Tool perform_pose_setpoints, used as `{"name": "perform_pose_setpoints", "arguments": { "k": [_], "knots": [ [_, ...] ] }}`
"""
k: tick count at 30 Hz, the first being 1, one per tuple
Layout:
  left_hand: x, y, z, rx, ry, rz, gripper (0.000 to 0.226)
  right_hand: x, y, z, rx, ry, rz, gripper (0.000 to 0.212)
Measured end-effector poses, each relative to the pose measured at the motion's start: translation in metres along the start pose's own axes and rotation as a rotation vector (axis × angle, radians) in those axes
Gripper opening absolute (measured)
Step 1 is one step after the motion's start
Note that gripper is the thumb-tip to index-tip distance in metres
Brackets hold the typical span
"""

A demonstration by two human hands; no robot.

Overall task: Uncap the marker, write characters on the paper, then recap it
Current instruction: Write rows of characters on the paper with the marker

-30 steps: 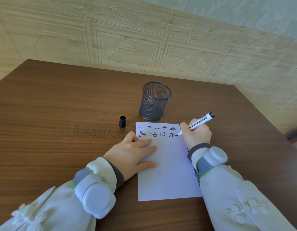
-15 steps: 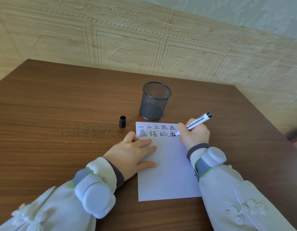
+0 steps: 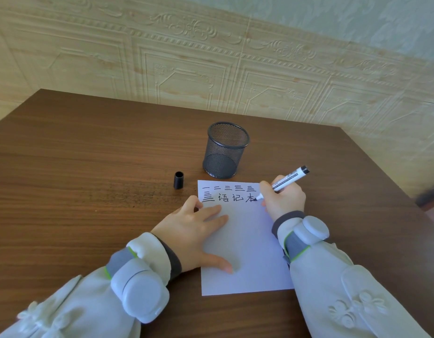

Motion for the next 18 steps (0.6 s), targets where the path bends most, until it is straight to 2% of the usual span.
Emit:
{"name": "perform_pose_setpoints", "arguments": {
  "k": [6, 13, 18],
  "knots": [
    [0.002, -0.003, -0.002, 0.036, 0.007, 0.013, 0.115, -0.007, 0.014, 0.004, 0.080, 0.003, -0.139, 0.022],
    [0.002, -0.003, -0.003, 0.039, 0.005, 0.041, 0.111, -0.043, -0.002, 0.014, -0.056, 0.088, -0.211, 0.039],
    [0.004, 0.000, -0.003, 0.057, 0.009, 0.045, 0.090, -0.054, -0.030, 0.023, -0.130, 0.099, -0.258, 0.039]
  ]
}}
Point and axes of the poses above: each hand's wrist, its own z-axis away from the middle knuckle, its own y-axis out of the back of the hand, x = y × z, the point moved 7 cm from there along -z, towards the middle knuckle, and after that the axes turned 9 degrees about -x, right-handed, at the moved point
